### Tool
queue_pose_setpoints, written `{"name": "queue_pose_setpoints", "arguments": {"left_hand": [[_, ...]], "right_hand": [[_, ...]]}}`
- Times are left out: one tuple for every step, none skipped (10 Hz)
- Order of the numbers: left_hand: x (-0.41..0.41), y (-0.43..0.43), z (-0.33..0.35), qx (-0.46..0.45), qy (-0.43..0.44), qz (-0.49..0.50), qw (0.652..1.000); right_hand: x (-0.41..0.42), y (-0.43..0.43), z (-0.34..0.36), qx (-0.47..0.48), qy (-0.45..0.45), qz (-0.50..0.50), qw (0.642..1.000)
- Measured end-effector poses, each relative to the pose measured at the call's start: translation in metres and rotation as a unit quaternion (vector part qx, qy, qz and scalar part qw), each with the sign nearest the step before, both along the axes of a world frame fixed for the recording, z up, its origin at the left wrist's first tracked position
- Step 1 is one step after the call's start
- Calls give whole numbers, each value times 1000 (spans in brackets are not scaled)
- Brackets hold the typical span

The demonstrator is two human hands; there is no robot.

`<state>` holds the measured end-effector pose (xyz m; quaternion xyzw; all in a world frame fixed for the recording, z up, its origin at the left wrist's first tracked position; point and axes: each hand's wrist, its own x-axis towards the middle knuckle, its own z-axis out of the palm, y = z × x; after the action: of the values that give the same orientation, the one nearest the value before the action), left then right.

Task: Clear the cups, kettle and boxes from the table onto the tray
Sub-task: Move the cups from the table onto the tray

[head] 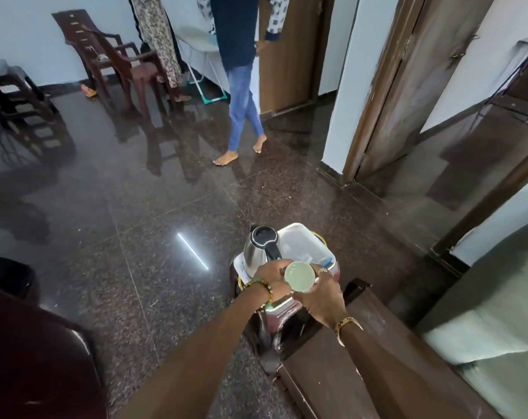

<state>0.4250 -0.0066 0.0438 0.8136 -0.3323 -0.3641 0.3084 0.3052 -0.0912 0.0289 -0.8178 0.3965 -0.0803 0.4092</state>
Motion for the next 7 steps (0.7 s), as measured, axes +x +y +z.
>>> {"name": "queue_pose_setpoints", "arguments": {"left_hand": [[18, -8, 4, 21, -67, -44, 997], [31, -18, 7, 44, -30, -31, 998], [56, -37, -10, 35, -24, -57, 997], [76, -46, -14, 41, -8, -82, 996], [96, -55, -22, 32, -8, -79, 996], [110, -67, -24, 33, -10, -95, 995], [120, -78, -26, 27, 8, -104, 994]], "right_hand": [[16, -13, 1, 17, 6, -9, 1000], [30, -20, 0, 7, 15, -13, 1000], [43, -21, -2, 7, 26, -47, 999], [58, -23, -5, 11, 40, -80, 996], [77, -26, -8, 5, 55, -105, 993], [91, -33, -10, -4, 55, -127, 990], [97, -40, -12, 5, 46, -144, 989]]}}
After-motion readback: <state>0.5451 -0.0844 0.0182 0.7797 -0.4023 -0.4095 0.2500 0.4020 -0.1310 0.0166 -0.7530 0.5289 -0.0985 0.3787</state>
